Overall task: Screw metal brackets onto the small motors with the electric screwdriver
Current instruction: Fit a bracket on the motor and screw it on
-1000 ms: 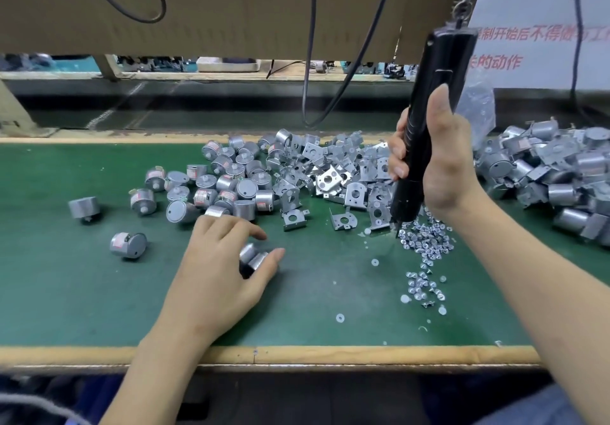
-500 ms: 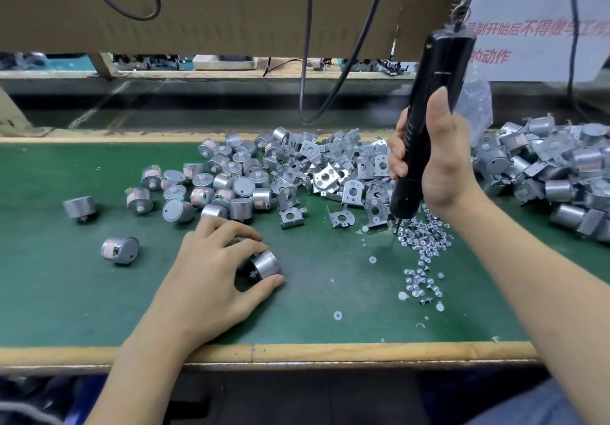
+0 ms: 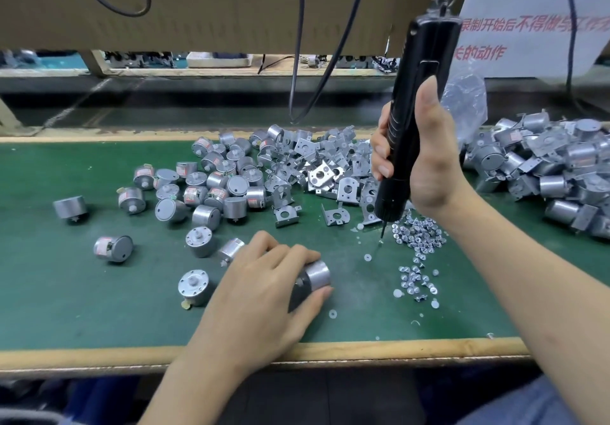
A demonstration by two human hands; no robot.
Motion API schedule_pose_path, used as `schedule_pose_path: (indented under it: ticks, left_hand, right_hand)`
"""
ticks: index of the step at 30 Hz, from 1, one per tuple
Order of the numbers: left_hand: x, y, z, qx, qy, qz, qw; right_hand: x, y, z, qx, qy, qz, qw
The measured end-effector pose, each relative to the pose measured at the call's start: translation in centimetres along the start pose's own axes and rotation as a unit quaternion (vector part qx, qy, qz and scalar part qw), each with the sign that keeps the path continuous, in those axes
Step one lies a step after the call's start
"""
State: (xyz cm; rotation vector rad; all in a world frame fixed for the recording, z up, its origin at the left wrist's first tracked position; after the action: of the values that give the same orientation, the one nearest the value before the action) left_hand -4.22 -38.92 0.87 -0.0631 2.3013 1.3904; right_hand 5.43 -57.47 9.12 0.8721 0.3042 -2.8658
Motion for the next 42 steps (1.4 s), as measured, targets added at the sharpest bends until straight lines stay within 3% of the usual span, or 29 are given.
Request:
schedule_pose_path:
  ticks: [9,23,42]
  left_hand:
    - [0.1,-1.3,0.0,-0.020,0.068,0.033,0.997]
    - [0.0,-1.4,0.5,0.007,0.107,0.046,0.993]
    - [0.0,-1.2,0.4,0.038,0.110,0.056,0.992]
  right_hand:
    - [0.1,-0.1,-0.1,0.000,-0.003,-0.004,1.000]
    - [0.1,0.0,-0.2,0.000,0.000,-0.009,1.000]
    - [0.2,0.0,-0.8,-0.003,0.007,-0.025,1.000]
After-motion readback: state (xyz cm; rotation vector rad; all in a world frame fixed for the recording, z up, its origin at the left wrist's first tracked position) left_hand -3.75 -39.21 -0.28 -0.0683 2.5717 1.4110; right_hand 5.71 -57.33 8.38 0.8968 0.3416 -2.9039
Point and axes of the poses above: each hand's wrist, its own x-axis away from the middle knuckle, its own y-axis out of the back of the hand, z = x × y, the point moved 4 cm from there along -x, towards the middle knuckle, and after that the axes turned 13 degrees about y, right-handed, at the moved point
